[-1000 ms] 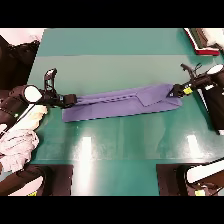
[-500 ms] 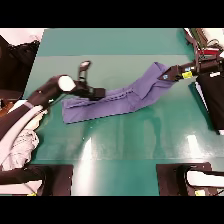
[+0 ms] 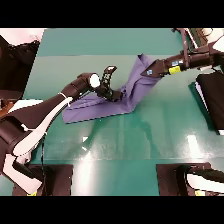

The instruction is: Fold the shirts.

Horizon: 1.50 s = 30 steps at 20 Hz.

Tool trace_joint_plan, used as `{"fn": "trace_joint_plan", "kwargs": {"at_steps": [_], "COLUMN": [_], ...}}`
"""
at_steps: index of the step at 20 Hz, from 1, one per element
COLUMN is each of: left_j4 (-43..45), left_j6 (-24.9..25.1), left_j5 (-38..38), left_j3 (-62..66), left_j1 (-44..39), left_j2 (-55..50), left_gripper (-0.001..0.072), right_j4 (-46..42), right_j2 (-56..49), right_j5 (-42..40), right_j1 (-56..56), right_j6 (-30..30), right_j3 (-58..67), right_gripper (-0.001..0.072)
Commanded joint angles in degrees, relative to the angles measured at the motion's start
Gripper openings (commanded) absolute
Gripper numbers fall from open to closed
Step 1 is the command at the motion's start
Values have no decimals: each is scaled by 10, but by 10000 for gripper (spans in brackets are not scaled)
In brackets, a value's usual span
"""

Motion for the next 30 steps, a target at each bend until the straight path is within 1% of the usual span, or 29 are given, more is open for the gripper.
{"fn": "trace_joint_plan", "kwargs": {"at_steps": [1, 3, 9, 12, 15, 17, 20, 25, 26, 27, 28, 29, 30], "left_j4": [43, 67, 208, 247, 265, 286, 288, 287, 285, 285, 285, 285, 285], "left_j6": [0, 1, 0, 0, 0, 1, 1, 0, 0, 0, 0, 0, 0], "left_j5": [-42, -57, -146, -170, -186, -202, -226, -235, -236, -237, -238, -239, -242], "left_j3": [33, 33, 33, 33, 33, 34, 35, 35, 35, 35, 35, 35, 35], "left_j1": [25, 55, 164, 215, 246, 247, 247, 247, 247, 247, 247, 247, 247], "left_j2": [24, 66, 219, 293, 344, 360, 364, 364, 364, 364, 364, 364, 364], "left_gripper": [31, 31, 32, 32, 32, 32, 32, 32, 32, 32, 32, 32, 32], "right_j4": [-2, -2, -2, -2, -3, -2, -2, 0, 7, 26, 52, 68, 68], "right_j2": [-29, -56, -147, -194, -236, -261, -294, -328, -333, -337, -340, -340, -336], "right_j5": [6, 6, 0, -31, -61, -69, -90, -193, -211, -224, -240, -254, -269], "right_j1": [45, 73, 177, 224, 257, 275, 297, 343, 357, 371, 385, 396, 405], "right_j6": [18, 22, 22, 22, 22, 22, 21, 16, -8, -38, -62, -82, -97], "right_j3": [60, 93, 191, 226, 239, 239, 239, 239, 239, 239, 239, 239, 240], "right_gripper": [14, 14, 14, 15, 15, 16, 17, 21, 86, 355, 590, 678, 678]}}
